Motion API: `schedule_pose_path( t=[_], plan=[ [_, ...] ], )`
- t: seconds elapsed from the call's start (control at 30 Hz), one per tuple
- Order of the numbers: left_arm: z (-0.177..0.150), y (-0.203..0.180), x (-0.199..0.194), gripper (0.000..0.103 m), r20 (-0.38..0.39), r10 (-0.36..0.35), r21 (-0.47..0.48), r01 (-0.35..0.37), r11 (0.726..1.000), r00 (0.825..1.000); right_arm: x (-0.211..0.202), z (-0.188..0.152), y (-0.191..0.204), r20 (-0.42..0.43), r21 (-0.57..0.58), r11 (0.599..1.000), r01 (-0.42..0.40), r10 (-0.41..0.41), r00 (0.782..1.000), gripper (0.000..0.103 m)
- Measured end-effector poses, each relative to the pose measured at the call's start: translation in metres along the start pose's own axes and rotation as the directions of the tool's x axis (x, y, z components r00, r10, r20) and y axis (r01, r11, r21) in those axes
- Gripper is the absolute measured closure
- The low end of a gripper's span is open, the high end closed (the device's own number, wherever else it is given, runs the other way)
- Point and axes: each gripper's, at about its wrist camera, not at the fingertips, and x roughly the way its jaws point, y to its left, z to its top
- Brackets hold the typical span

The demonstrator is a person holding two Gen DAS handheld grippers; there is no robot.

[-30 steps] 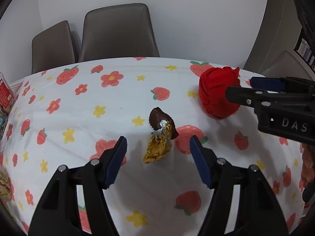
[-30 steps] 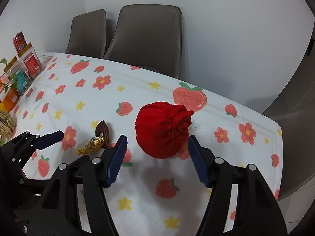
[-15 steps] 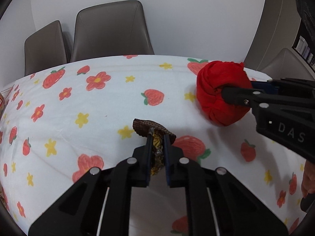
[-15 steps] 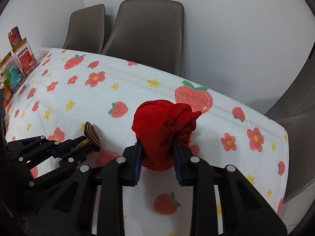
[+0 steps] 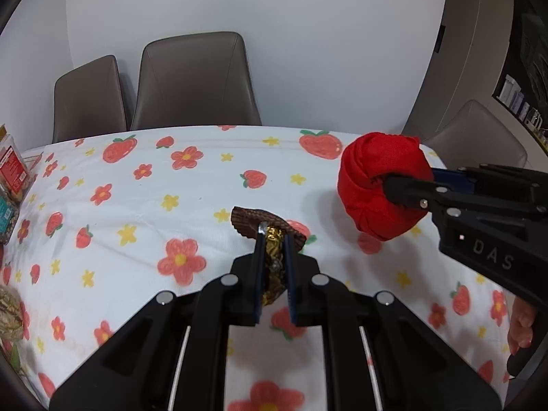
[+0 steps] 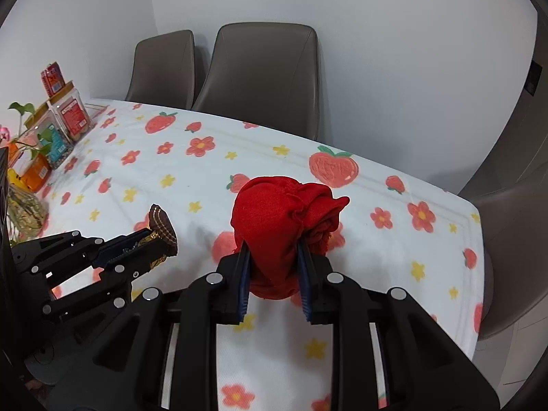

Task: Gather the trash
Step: 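Carry the gold candy and red ball over to the metal bin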

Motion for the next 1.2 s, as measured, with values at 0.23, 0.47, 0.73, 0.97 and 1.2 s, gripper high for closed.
schedule_pose_path(
  t=[0.23,0.47,0.73,0.97,1.2],
  plan=[
    [-0.02,-0.018,-0.061,0.092,0.043,-0.04,0.029,0.038,0.999,0.998,-0.07,-0.037,0.009,0.049,0.014,1.0,0.019,-0.02,0.999,0.081],
    [-0.052,-0.054,-0.101,0.092,0.038,-0.092,0.076,0.089,0.993,0.995,-0.132,-0.085,0.001,0.075,0.07,0.997,0.041,-0.046,0.996,0.081],
    [-0.091,-0.132,-0.148,0.092,0.04,-0.177,0.154,0.168,0.974,0.983,-0.202,-0.166,-0.036,0.082,0.139,0.986,0.091,-0.103,0.991,0.081],
    [-0.138,-0.229,-0.188,0.092,0.039,-0.245,0.218,0.231,0.948,0.969,-0.274,-0.258,-0.095,0.084,0.238,0.96,0.145,-0.17,0.982,0.081],
    [-0.199,-0.338,-0.218,0.092,-0.007,-0.339,0.261,0.329,0.908,0.941,-0.362,-0.371,-0.155,0.051,0.328,0.913,0.242,-0.273,0.961,0.081]
  ],
)
